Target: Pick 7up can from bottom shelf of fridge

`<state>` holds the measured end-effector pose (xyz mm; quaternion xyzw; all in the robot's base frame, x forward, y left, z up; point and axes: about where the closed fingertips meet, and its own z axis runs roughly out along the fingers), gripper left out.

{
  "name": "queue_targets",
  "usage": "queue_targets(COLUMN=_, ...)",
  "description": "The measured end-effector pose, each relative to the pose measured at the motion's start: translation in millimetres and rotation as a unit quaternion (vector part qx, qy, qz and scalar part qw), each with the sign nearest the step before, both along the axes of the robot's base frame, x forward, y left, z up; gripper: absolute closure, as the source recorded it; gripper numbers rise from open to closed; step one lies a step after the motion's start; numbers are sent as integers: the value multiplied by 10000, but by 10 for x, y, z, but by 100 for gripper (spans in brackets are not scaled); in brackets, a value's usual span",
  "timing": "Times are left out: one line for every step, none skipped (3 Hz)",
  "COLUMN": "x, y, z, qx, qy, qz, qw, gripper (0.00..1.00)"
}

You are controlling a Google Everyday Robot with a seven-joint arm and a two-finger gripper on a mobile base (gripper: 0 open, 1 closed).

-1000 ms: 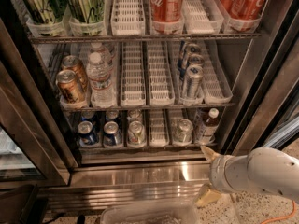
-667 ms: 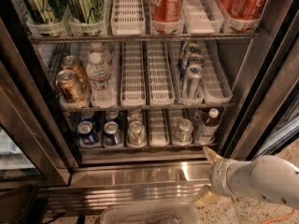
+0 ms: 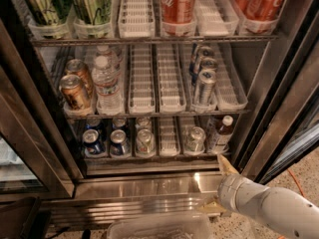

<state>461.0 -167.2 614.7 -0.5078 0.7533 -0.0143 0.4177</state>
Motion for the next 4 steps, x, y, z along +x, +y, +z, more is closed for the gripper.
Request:
queue_targets(x=144, y=60, z=-19, qx=295, qy=-344, qz=-213, qw=9987, gripper=0)
queue_targets(x=254, y=54, z=-41, qx=739, qy=-505, qz=-589, qw=9942, gripper=0)
queue_targets(x=342, y=64, z=-71, qx=1056, qy=-611, qz=-1003, qw=9874, gripper=0)
queue_targets(x=342, y=64, z=-71, qx=1057, qy=-611, qz=-1003, qw=9874, gripper=0)
